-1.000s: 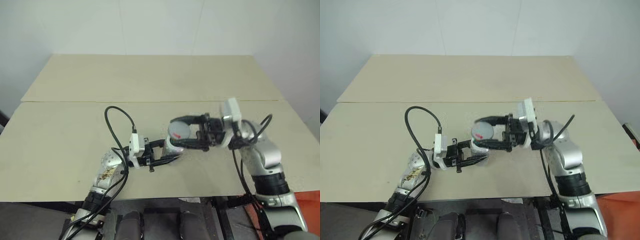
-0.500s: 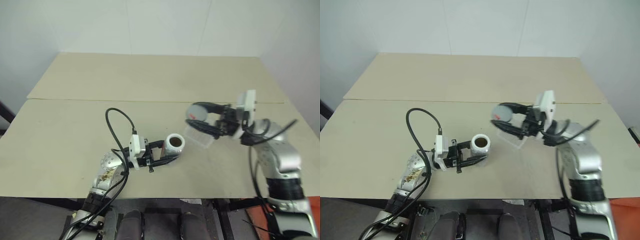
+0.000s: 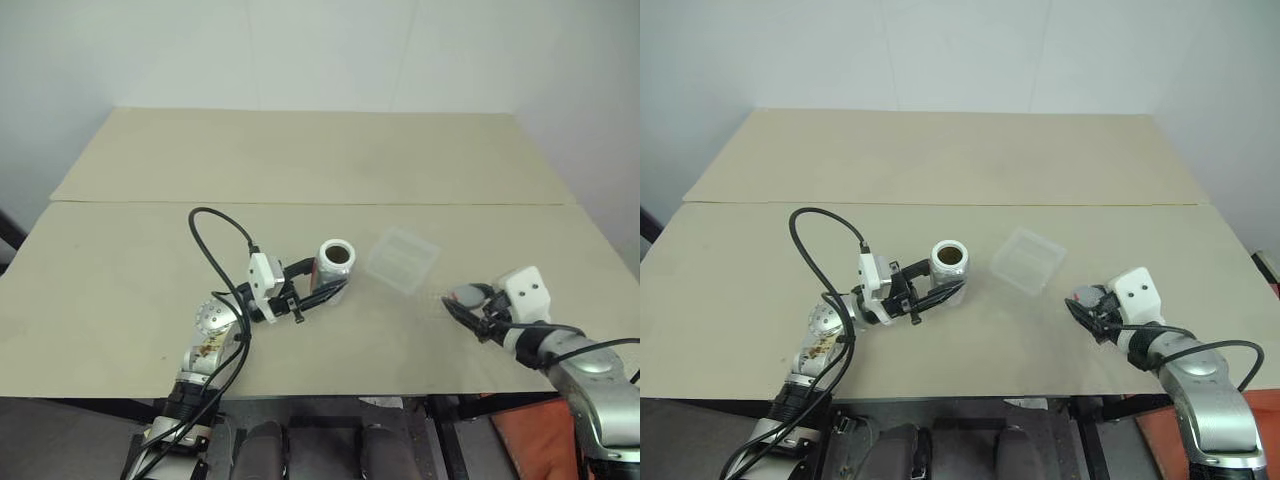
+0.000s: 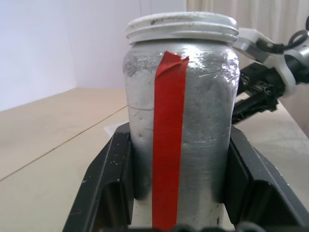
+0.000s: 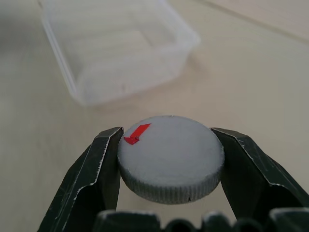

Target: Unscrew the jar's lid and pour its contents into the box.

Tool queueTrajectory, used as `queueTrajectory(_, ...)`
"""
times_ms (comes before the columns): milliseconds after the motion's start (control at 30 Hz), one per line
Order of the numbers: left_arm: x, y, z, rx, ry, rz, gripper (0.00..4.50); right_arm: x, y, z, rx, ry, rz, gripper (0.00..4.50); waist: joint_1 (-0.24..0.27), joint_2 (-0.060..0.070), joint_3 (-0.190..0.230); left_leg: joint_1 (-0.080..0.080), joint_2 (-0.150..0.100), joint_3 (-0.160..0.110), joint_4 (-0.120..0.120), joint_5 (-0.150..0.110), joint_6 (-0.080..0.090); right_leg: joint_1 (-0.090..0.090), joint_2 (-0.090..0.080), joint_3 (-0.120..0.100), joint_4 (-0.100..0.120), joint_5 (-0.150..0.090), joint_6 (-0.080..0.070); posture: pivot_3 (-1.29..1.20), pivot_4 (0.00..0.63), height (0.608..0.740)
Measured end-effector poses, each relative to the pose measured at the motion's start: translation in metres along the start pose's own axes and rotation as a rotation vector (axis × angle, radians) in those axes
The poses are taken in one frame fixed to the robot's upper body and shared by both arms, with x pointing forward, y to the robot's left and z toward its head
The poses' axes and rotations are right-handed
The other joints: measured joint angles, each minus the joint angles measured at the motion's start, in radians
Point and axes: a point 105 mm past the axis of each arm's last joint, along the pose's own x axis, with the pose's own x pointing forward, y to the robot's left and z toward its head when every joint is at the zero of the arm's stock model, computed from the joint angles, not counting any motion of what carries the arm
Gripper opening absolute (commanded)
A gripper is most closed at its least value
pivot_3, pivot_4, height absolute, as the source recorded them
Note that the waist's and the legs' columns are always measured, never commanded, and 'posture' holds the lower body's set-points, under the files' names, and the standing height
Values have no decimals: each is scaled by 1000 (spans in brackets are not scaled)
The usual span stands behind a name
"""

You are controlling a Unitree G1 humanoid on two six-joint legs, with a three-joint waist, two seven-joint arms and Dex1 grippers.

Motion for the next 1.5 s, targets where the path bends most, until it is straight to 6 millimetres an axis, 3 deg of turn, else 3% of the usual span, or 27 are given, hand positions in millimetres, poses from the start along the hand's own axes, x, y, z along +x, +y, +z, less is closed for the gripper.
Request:
queueTrajectory(167, -4, -1, -6, -3, 17, 33, 1974, 4, 7, -17, 24, 94, 22, 2771, 0, 0, 0, 0, 0, 0, 0, 0, 0, 0, 0, 0, -1, 0, 0, 0, 150, 740)
queueTrajectory(233, -7, -2, -9, -12, 28, 48, 1974, 5, 8, -19, 45, 110, 38, 3504, 1, 0, 0, 0, 0, 0, 0, 0, 0, 0, 0, 0, -1, 0, 0, 0, 150, 740)
queueTrajectory(367, -8, 0, -10, -2, 41, 65, 1974, 3, 4, -21, 80, 149, 41, 4473, 3, 0, 0, 0, 0, 0, 0, 0, 0, 1, 0, 0, -1, 0, 0, 0, 150, 740)
queueTrajectory(600, -6, 3, -10, 16, 51, 92, 1974, 0, 7, -16, 78, 156, 95, 4473, 3, 0, 0, 0, 0, 0, 0, 0, 0, 0, 0, 0, -1, 0, 0, 0, 150, 740)
queueTrajectory(833, 14, 30, -10, 110, 88, 158, 1974, -15, 4, 32, -66, -20, 127, 4473, 12, 0, 0, -1, -1, -1, 1, 0, 0, 1, 0, 0, -1, 0, 1, 0, 150, 740)
queueTrajectory(933, 27, 45, -11, 186, 124, 181, 1974, -17, 6, 43, -114, -63, 133, 4473, 14, 0, 0, -1, -1, -1, 1, 0, 0, 1, 0, -1, -2, 1, 2, 0, 150, 740)
queueTrajectory(1067, 48, 66, -14, 407, 218, 180, 1974, -18, 6, 47, -140, -75, 99, 4473, 15, -1, 0, -2, -2, 0, 1, 0, 0, 1, 0, -1, -3, 1, 2, 0, 150, 740)
queueTrajectory(1200, 73, 81, -2, 703, 266, 124, 1974, -21, 13, 49, -147, -97, 98, 4473, 17, -1, 1, -4, -2, 0, 1, 0, 0, 0, -1, -2, -4, 1, 3, 0, 150, 740)
queueTrajectory(1500, 114, 81, 9, 1354, 316, -127, 1974, -31, 19, 45, -147, -97, 48, 4473, 18, -2, 1, -6, -3, 4, 0, 0, 0, -1, -1, -3, -5, 1, 4, 0, 150, 740)
